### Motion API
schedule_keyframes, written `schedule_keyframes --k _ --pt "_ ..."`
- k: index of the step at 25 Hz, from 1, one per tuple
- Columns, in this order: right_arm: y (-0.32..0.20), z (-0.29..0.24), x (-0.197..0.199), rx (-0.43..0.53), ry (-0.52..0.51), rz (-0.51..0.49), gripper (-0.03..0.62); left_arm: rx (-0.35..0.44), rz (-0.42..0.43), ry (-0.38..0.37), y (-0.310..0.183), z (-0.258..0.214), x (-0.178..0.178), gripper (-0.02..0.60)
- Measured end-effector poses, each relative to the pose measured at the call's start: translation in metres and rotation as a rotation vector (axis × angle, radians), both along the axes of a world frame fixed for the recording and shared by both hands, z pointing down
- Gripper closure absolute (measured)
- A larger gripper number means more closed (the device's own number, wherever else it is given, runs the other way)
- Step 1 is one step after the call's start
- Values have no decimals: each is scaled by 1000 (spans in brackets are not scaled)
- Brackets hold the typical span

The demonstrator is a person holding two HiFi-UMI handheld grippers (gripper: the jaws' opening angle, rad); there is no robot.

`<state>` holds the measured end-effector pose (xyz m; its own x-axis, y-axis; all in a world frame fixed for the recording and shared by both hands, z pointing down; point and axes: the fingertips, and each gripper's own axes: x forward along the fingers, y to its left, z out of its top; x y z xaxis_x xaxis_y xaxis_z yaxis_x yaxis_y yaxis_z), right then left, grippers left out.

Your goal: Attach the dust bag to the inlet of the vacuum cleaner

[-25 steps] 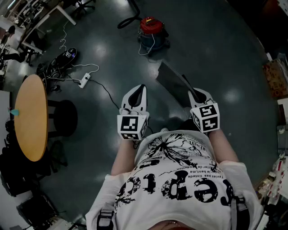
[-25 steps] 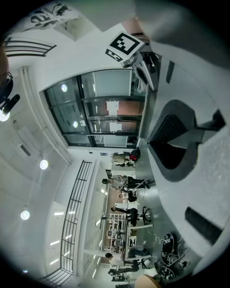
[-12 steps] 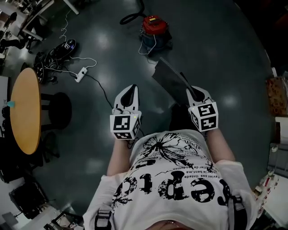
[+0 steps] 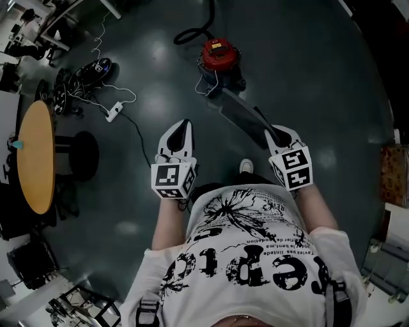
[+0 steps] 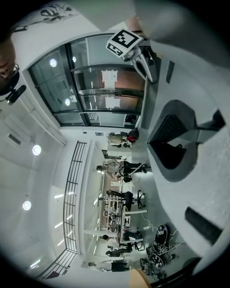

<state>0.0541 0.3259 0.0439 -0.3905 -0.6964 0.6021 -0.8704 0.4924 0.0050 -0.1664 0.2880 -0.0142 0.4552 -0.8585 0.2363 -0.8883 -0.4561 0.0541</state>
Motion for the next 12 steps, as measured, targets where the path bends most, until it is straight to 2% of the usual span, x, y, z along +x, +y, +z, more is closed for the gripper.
schedule_keyframes --k 5,12 --pt "-53 4 37 4 14 -40 569 -52 -47 -3 -37 20 27 578" --pt "-127 44 64 -74 49 -38 569 -77 -20 -57 -115 48 41 578"
